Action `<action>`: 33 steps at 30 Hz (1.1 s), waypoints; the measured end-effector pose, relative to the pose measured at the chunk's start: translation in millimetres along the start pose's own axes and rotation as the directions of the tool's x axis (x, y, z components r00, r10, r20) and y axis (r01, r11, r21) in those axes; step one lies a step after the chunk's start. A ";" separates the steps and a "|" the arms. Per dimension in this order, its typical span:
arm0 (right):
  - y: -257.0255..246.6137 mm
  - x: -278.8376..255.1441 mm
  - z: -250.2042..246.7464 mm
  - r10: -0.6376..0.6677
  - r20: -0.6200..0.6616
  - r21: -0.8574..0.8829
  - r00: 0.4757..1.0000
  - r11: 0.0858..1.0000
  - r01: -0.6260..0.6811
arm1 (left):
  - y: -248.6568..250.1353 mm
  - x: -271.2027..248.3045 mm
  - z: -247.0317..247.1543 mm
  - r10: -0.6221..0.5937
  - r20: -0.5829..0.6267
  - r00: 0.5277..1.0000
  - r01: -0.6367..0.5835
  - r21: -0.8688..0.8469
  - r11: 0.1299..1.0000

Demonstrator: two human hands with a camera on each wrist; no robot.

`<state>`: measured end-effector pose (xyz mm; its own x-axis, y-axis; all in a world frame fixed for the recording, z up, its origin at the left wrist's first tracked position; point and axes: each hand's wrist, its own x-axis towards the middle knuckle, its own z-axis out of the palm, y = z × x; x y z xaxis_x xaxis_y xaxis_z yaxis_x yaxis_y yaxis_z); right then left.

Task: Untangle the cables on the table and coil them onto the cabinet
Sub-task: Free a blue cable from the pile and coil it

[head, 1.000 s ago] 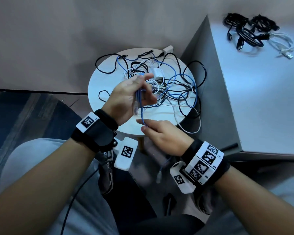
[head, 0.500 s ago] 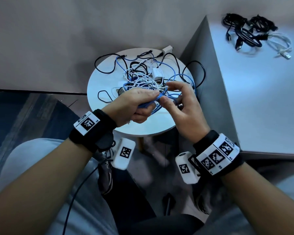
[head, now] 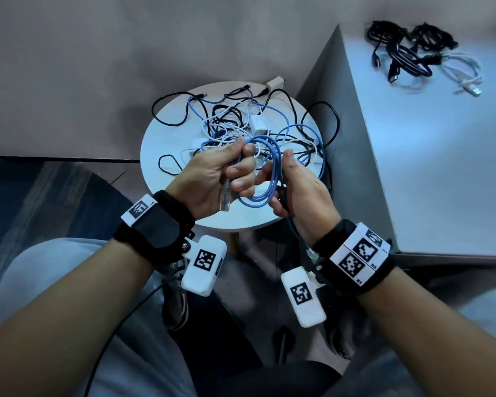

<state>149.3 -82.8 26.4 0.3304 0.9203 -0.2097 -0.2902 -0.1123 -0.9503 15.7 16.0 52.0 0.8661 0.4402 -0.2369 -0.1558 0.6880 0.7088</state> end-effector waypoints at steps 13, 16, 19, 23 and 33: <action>7.2 4.7 1.2 -0.012 0.013 -0.103 1.000 0.995 0.013 | -2.8 -2.1 5.5 -0.064 0.054 0.997 0.064 0.001 0.998; 4.8 3.7 2.2 -0.004 0.007 -0.072 1.000 0.997 0.004 | -4.5 -3.4 4.9 -0.063 0.095 0.994 0.069 -0.060 0.996; 8.2 2.3 5.6 0.005 0.023 -0.071 1.000 0.997 -0.003 | -1.5 -1.9 4.0 0.004 0.100 0.995 0.005 -0.083 0.997; 27.3 -1.4 4.1 0.049 0.219 -0.631 0.975 0.769 0.103 | 8.2 3.5 -4.2 0.199 -0.104 0.974 -0.188 0.103 0.977; 15.9 -13.1 4.6 -0.178 0.386 -0.807 0.905 0.410 0.425 | -14.9 4.3 -14.4 0.385 -0.024 0.923 -0.015 0.995 0.097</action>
<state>136.3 -94.9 15.1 0.0043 0.9976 0.0685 0.7461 0.0424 -0.6645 15.0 15.9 30.9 0.7276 0.6849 0.0382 0.4449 -0.5135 0.7337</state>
